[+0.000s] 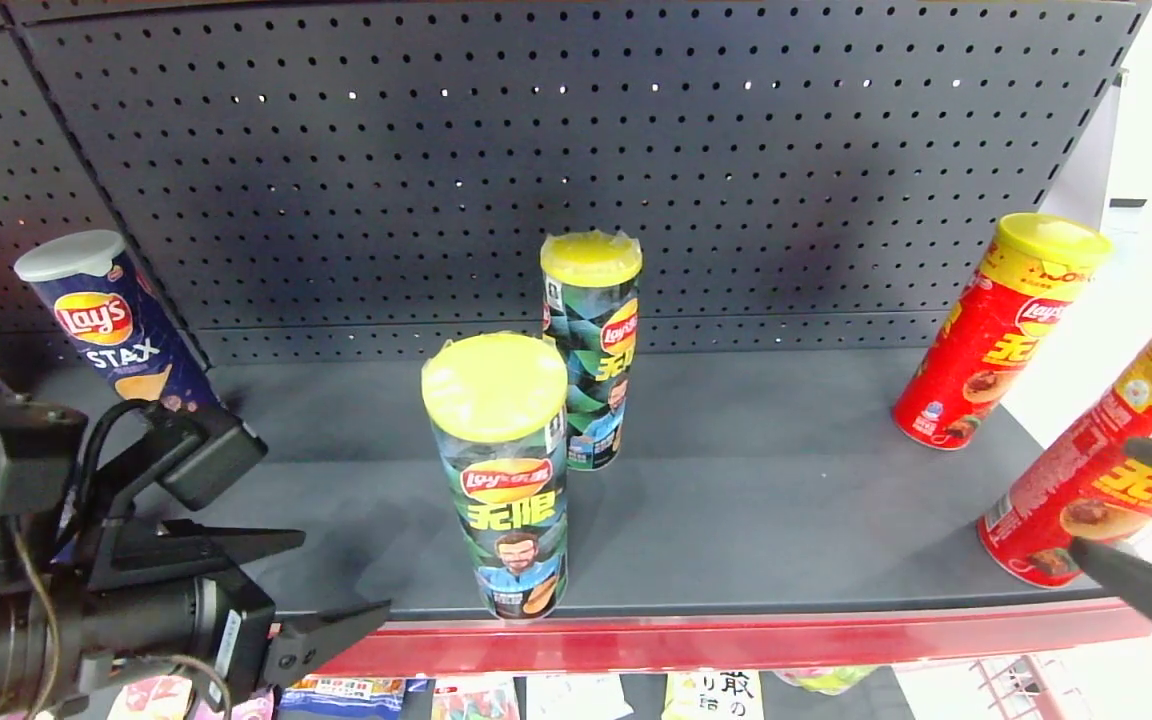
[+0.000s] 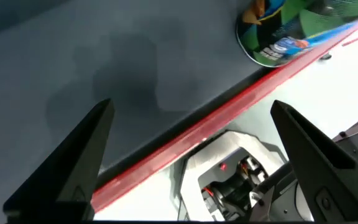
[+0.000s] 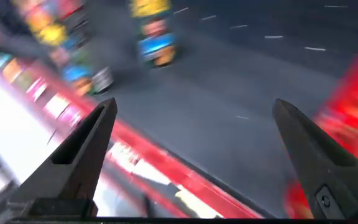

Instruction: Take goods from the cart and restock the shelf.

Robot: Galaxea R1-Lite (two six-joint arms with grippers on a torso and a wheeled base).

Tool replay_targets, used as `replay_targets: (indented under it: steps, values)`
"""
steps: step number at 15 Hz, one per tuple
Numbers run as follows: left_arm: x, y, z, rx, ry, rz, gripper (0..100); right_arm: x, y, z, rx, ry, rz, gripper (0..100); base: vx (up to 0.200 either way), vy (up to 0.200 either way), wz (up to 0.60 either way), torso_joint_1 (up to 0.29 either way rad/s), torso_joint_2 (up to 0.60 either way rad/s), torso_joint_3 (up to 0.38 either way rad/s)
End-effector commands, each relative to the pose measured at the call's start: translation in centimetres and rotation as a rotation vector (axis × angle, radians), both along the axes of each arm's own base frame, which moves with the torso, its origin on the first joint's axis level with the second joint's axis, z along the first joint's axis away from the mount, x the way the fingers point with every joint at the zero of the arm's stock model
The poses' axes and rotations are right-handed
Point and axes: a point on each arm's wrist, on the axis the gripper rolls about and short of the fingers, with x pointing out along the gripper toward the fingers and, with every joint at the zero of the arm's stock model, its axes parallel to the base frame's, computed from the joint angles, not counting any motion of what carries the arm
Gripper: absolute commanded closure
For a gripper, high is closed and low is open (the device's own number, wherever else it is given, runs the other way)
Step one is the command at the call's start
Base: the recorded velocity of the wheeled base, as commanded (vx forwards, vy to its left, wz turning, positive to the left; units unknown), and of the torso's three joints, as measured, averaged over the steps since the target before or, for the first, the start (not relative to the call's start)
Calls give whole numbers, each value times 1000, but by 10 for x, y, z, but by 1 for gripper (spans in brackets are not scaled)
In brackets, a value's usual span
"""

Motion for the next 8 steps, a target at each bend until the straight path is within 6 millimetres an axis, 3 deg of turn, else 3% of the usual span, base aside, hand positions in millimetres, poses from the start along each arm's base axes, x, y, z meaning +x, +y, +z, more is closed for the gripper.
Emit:
replay_targets:
  steps: [1, 8]
  values:
    - [14, -7, -5, 17, 34, -5, 0, -26, -14, -2, 60, -31, -78, 0, 0, 0, 0, 0, 0, 0]
    - [27, -18, -10, 31, 52, -31, 0, -40, -24, -17, 86, -11, -246, 0, 0, 0, 0, 0, 0, 0]
